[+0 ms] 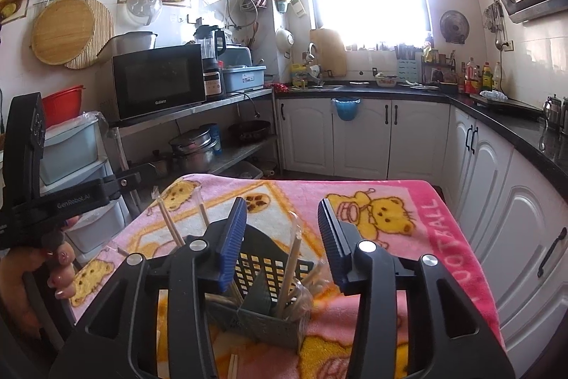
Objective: Organize utensils
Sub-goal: 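Lower the chopsticks into the caddy and open both tools, then withdraw both tools from the caddy toward the loose chopsticks on the blanket, then close the left tool on a loose chopstick while the right tool closes on another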
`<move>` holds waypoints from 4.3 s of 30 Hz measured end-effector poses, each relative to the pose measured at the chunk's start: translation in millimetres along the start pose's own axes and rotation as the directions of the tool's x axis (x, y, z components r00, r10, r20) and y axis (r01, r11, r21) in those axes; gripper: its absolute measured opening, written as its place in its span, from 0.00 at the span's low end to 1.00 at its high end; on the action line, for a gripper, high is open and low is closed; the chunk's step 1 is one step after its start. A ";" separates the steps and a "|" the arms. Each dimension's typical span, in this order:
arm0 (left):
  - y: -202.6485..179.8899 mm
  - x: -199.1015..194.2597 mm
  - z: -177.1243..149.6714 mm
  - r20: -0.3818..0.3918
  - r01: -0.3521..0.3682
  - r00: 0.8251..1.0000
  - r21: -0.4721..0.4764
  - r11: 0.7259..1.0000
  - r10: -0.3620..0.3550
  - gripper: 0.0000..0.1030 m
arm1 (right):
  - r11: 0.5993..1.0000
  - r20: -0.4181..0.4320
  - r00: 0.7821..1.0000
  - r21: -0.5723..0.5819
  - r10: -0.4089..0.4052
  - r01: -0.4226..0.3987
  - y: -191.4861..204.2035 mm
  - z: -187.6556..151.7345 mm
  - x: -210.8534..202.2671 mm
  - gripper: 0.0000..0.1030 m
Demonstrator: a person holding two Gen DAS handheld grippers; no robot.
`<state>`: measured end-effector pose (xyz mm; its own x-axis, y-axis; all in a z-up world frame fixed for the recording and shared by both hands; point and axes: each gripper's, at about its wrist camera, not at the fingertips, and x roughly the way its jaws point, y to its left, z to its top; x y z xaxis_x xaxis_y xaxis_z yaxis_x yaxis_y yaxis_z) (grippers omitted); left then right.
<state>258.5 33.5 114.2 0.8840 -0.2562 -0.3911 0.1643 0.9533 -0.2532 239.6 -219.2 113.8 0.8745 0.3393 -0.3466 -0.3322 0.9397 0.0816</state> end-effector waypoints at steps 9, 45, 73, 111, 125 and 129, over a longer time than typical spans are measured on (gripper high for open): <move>1.1 -16.1 -4.7 0.012 -0.022 1.000 -0.006 1.000 0.022 0.80 | 1.000 0.001 1.000 -0.007 -0.001 0.001 1.6 -5.2 -12.6 0.48; 12.1 -69.7 -57.8 -0.011 -0.063 0.998 -0.021 0.998 0.063 0.90 | 0.998 -0.058 0.998 -0.050 0.031 -0.034 33.2 -47.3 -57.6 0.67; 48.9 -59.5 -115.8 -0.171 -0.146 0.977 -0.082 0.986 0.131 0.90 | 0.995 -0.231 0.972 -0.068 0.051 -0.069 57.1 -107.7 -36.0 0.69; 85.4 44.9 -169.9 -0.458 -0.166 0.885 -0.143 0.976 0.083 0.32 | 0.992 -0.557 0.831 -0.096 0.016 -0.083 71.6 -158.0 92.6 0.52; 100.5 42.7 -170.0 -0.450 -0.158 0.891 -0.177 0.971 0.063 0.06 | 0.994 -0.570 0.822 -0.090 -0.007 -0.054 83.8 -158.6 112.5 0.13; 97.4 35.9 -167.6 -0.440 -0.140 0.897 -0.183 0.973 0.047 0.03 | 0.994 -0.562 0.827 -0.076 0.024 -0.080 90.5 -154.2 111.0 0.05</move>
<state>232.9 90.4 -72.8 0.6080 -0.2557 -0.7517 -0.0442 0.9344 -0.3536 252.2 -103.3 -61.4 0.5164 0.2780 -0.8100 -0.4272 0.9034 0.0377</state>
